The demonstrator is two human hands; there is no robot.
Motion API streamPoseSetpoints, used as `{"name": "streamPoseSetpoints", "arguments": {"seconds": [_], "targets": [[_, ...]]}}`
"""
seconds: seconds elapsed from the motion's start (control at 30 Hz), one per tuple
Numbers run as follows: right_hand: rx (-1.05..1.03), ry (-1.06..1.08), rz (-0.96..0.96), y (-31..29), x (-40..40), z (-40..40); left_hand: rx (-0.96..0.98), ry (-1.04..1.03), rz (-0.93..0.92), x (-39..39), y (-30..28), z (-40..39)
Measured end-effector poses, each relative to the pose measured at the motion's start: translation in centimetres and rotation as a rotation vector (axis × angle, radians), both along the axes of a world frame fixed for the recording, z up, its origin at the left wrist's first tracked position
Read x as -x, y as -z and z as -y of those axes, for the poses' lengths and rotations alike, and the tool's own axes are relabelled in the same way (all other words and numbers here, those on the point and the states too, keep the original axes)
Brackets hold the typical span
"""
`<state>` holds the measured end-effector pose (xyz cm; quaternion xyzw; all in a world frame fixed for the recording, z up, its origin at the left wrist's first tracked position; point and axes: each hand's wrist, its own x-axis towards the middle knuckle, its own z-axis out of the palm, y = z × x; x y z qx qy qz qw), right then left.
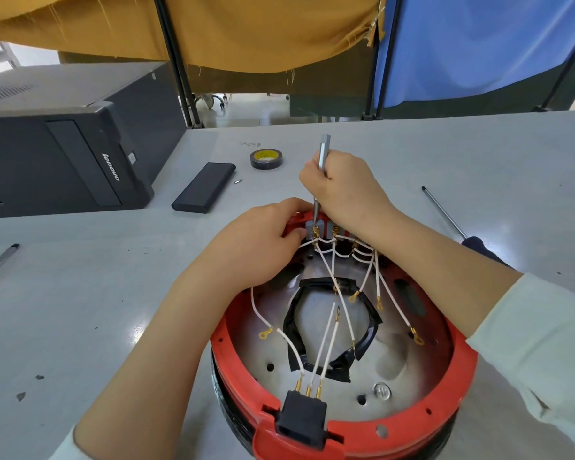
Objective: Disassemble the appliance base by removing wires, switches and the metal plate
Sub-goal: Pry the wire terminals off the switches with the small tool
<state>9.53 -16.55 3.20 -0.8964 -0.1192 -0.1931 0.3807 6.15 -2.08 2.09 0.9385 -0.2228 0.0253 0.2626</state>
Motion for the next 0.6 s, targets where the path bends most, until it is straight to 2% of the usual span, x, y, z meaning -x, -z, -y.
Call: {"name": "streamPoseSetpoints", "arguments": {"seconds": [0.07, 0.2, 0.47, 0.6], "targets": [[-0.021, -0.022, 0.078, 0.2, 0.3, 0.2, 0.010, 0.004, 0.006, 0.0, 0.0, -0.1], [0.026, -0.033, 0.084, 0.2, 0.4, 0.0, 0.009, 0.005, 0.015, 0.0, 0.1, -0.1], [0.044, 0.034, -0.141, -0.6, -0.5, -0.6, -0.004, -0.003, 0.002, -0.2, 0.1, 0.0], [0.047, 0.050, -0.166, -0.6, -0.5, -0.8, -0.004, -0.006, -0.008, -0.2, 0.2, 0.1]]}}
